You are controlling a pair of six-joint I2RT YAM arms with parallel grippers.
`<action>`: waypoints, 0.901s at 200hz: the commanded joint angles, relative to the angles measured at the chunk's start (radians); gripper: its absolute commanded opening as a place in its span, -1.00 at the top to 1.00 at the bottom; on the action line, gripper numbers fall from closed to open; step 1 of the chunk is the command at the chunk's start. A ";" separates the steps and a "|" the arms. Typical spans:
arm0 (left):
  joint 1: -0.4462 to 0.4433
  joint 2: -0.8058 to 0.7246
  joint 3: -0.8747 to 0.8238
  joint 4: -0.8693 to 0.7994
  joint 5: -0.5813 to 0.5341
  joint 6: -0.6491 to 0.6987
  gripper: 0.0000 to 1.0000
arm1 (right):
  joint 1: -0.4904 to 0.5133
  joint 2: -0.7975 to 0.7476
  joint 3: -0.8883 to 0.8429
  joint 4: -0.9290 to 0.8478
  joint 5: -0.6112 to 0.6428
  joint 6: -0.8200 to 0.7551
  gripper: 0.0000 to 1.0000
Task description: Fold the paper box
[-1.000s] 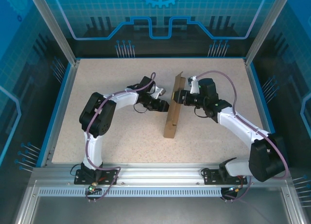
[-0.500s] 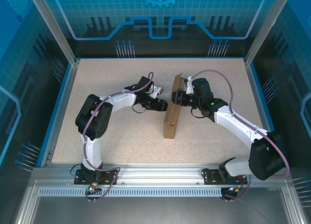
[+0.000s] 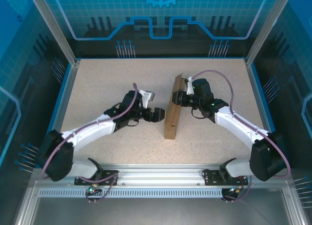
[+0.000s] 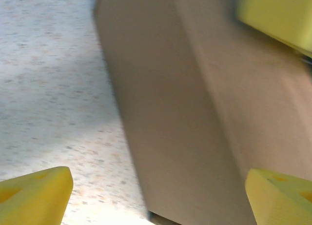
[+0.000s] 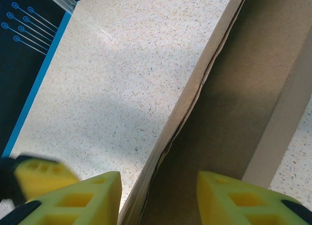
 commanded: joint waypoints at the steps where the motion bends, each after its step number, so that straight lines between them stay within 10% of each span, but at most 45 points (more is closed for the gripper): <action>1: -0.074 -0.093 -0.062 0.093 -0.141 -0.030 -0.92 | 0.016 0.039 -0.021 -0.106 0.018 0.009 0.09; 119: -0.338 0.064 0.115 -0.058 -0.548 0.084 -0.97 | 0.016 0.055 -0.012 -0.097 0.018 0.001 0.10; 180: -0.344 0.151 0.134 -0.015 -0.546 0.102 -0.68 | 0.014 0.043 -0.020 -0.099 0.028 0.001 0.11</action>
